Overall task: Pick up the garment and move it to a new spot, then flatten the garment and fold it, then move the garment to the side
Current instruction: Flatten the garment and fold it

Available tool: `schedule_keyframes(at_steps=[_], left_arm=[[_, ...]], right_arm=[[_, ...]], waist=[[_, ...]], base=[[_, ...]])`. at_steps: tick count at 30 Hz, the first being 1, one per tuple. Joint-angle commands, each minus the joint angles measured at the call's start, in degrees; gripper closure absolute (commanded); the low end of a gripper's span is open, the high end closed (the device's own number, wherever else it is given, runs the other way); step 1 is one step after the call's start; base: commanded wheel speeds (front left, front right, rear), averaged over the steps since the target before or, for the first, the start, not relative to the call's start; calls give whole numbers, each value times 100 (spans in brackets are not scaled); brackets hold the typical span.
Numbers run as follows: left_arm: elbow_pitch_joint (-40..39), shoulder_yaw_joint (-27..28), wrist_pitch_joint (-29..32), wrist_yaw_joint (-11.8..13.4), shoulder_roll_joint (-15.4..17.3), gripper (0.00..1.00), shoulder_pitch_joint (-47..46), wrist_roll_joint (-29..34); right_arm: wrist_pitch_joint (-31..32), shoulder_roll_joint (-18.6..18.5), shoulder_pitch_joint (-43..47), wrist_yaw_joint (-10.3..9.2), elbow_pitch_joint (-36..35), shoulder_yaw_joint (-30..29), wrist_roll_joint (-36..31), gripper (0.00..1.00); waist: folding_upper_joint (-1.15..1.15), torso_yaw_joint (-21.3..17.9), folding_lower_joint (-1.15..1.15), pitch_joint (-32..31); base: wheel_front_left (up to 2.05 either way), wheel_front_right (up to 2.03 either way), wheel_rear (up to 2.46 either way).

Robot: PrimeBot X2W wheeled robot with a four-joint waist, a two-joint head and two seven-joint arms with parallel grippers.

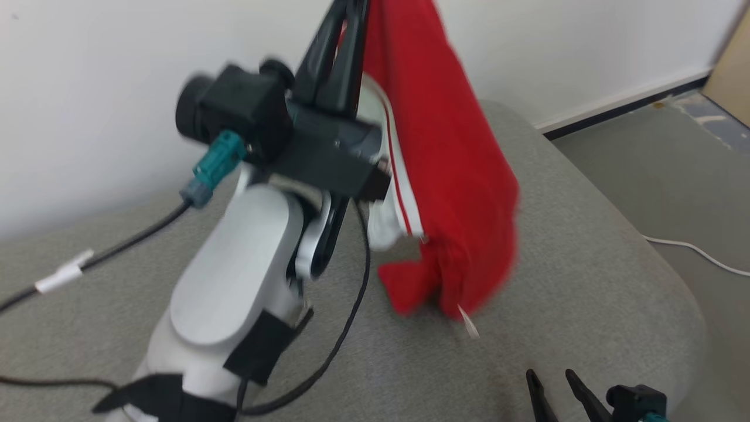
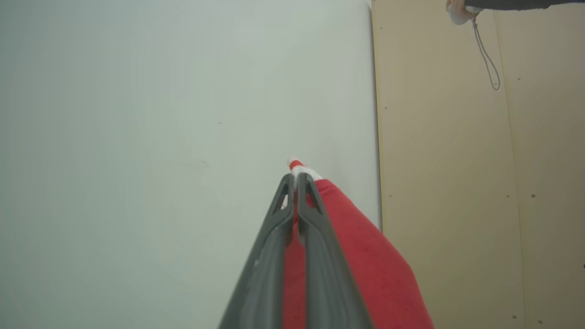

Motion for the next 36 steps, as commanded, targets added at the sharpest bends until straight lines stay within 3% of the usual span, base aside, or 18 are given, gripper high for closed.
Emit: schedule_keyframes(at_steps=[1, 11, 17, 25, 26, 27, 36], left_arm=[[95, -7, 25, 53, 79, 100, 294, -10], [1335, 368, -84, 275, 774, 100, 2673, -501], [2045, 721, -151, 326, 1013, 100, 3514, -777], [2231, 849, -121, 272, 1130, 100, 4032, -938], [2239, 844, -56, 272, 1141, 58, 4097, -967], [2228, 848, 21, 269, 1153, 0, 4156, -1013], [1021, 942, 412, 739, 1859, 0, 4083, -727]], right_arm=[[-21, 2, 48, -12, -39, -32, 33, 0], [71, 4, -28, -12, -168, 74, 35, 0], [114, 3, 10, -12, -176, 146, 50, 0], [134, 2, 72, -12, -187, 113, 21, 0], [133, 3, 68, -12, -188, 100, 17, 0], [134, 2, 67, -12, -192, 97, 18, 0], [117, 2, 149, -12, -211, 96, 66, 0]], waist=[[0, 435, 1, 155], [0, 1428, 1, 257], [0, 1569, 1, 186], [0, 1529, 1, 102], [0, 1511, 1, 91], [0, 1487, 1, 80], [0, 1212, 1, 79]], base=[[0, 0, 0], [0, 0, 0], [0, 0, 0], [0, 0, 0], [0, 0, 0], [0, 0, 0], [0, 0, 0]])
